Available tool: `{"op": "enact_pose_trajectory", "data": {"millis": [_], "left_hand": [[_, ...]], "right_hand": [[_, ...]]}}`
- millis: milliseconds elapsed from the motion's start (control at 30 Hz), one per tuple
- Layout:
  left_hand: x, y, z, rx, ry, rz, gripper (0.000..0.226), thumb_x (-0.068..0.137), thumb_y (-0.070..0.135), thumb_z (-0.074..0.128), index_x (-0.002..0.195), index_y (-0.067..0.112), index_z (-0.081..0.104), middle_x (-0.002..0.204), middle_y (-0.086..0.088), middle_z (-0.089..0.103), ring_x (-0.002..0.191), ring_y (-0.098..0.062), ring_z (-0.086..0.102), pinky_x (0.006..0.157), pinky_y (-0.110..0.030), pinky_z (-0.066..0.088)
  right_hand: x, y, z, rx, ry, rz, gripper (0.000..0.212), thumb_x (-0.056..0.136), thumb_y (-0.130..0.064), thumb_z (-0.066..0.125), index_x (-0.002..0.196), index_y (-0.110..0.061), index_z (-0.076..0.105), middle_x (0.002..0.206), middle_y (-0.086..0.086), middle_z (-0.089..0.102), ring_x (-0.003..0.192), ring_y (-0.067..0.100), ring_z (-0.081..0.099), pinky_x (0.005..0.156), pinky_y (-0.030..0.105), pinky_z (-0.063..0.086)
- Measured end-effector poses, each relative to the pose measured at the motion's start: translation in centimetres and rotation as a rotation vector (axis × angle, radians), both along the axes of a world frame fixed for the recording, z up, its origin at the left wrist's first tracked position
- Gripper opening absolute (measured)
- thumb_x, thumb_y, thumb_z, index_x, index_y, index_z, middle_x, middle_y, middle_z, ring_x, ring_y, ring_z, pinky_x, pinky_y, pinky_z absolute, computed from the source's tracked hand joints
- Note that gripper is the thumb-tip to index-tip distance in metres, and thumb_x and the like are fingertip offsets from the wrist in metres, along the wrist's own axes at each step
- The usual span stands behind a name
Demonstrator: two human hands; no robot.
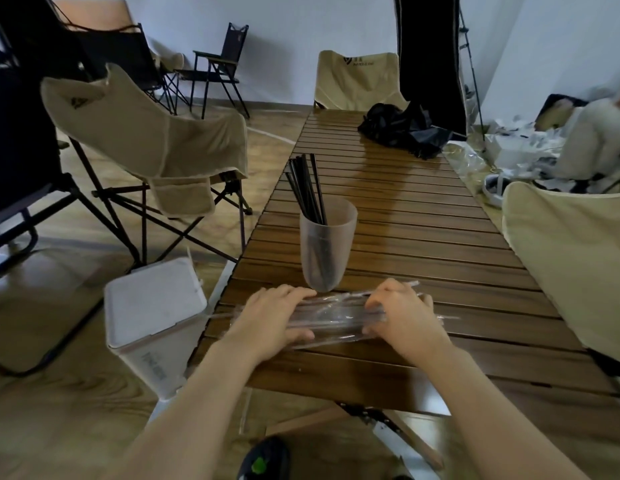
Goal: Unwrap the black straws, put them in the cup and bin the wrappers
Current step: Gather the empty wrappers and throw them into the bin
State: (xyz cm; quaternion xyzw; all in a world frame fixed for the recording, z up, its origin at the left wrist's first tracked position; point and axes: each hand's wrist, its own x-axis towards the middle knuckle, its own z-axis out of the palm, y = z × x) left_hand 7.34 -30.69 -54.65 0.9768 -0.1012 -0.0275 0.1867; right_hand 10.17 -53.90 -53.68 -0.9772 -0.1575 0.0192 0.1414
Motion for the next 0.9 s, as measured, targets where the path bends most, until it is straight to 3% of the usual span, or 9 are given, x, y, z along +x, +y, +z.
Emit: {"op": "enact_pose_trajectory", "data": {"millis": [67,133,233,367,467,567,700,800,900], "left_hand": [[-0.6,1.3,0.7,0.014,0.041,0.062,0.07,0.085,0.048,0.064,0.146,0.04,0.03,0.15,0.012,0.037,0.139,-0.012,0.034,0.12,-0.045,0.021],[-1.2,2.5,0.7,-0.01,0.066,0.101,0.065,0.086,0.046,0.064,0.143,0.042,0.033,0.15,0.013,0.036,0.137,-0.014,0.037,0.117,-0.044,0.027],[-1.6,1.9,0.2,-0.077,0.036,0.104,0.037,0.086,0.039,0.067,0.119,0.043,0.053,0.133,0.016,0.047,0.121,-0.01,0.048,0.101,-0.033,0.043],[-1.2,-0.5,-0.4,-0.048,-0.04,0.14,0.008,0.084,0.037,0.07,0.087,0.038,0.063,0.111,0.016,0.053,0.106,-0.01,0.05,0.091,-0.03,0.047],[-0.7,-1.6,-0.3,-0.023,-0.117,0.138,0.012,0.087,0.036,0.067,0.099,0.037,0.064,0.111,0.015,0.052,0.108,-0.009,0.048,0.094,-0.03,0.044],[-1.0,-2.3,1.4,-0.027,-0.183,0.175,0.027,0.089,0.046,0.06,0.113,0.034,0.053,0.114,0.012,0.05,0.105,-0.007,0.047,0.093,-0.027,0.044],[-2.8,-2.8,2.6,0.032,0.049,0.064,0.039,0.077,0.061,0.064,0.102,0.034,0.051,0.107,0.012,0.051,0.1,-0.008,0.052,0.09,-0.032,0.05],[-3.2,-3.6,2.0,0.113,0.202,0.009,0.031,0.078,0.043,0.074,0.102,0.03,0.058,0.11,0.008,0.057,0.105,-0.013,0.057,0.092,-0.037,0.051],[-2.4,-3.8,1.9,0.085,0.286,0.019,0.017,0.086,0.03,0.07,0.101,0.026,0.065,0.11,0.003,0.064,0.104,-0.016,0.061,0.094,-0.04,0.052]], "right_hand": [[0.0,-0.8,0.2,-0.008,0.056,-0.027,0.047,0.079,-0.042,0.069,0.122,-0.034,0.052,0.126,-0.012,0.043,0.122,0.013,0.039,0.108,0.054,0.021],[0.0,-1.2,-0.1,-0.018,0.081,-0.017,0.05,0.08,-0.043,0.067,0.125,-0.035,0.048,0.129,-0.013,0.043,0.125,0.013,0.038,0.108,0.054,0.021],[0.0,-0.7,-0.6,-0.027,0.065,0.06,0.029,0.084,-0.038,0.065,0.111,-0.036,0.055,0.118,-0.014,0.045,0.119,0.012,0.042,0.103,0.047,0.027],[0.0,0.6,-0.5,-0.046,-0.018,0.099,0.006,0.087,-0.028,0.062,0.091,-0.033,0.06,0.107,-0.009,0.048,0.107,0.013,0.045,0.088,0.035,0.031],[0.0,1.3,-0.4,-0.079,-0.056,0.114,0.005,0.087,-0.027,0.063,0.088,-0.031,0.062,0.106,-0.008,0.05,0.106,0.013,0.046,0.09,0.034,0.034],[0.2,1.0,-0.2,-0.107,-0.067,0.095,0.006,0.085,-0.027,0.064,0.088,-0.032,0.061,0.107,-0.008,0.051,0.107,0.014,0.047,0.094,0.035,0.035],[0.6,0.1,0.1,-0.117,-0.014,0.042,0.02,0.083,-0.031,0.067,0.101,-0.03,0.06,0.11,-0.008,0.049,0.109,0.014,0.047,0.096,0.036,0.034],[0.8,-0.3,0.2,-0.106,0.018,0.057,0.025,0.081,-0.032,0.069,0.105,-0.033,0.06,0.11,-0.01,0.048,0.104,0.011,0.047,0.095,0.035,0.036],[0.6,-0.1,0.7,-0.108,0.089,0.091,0.017,0.081,-0.031,0.068,0.088,-0.041,0.056,0.1,-0.012,0.049,0.094,0.01,0.05,0.091,0.034,0.042]]}}
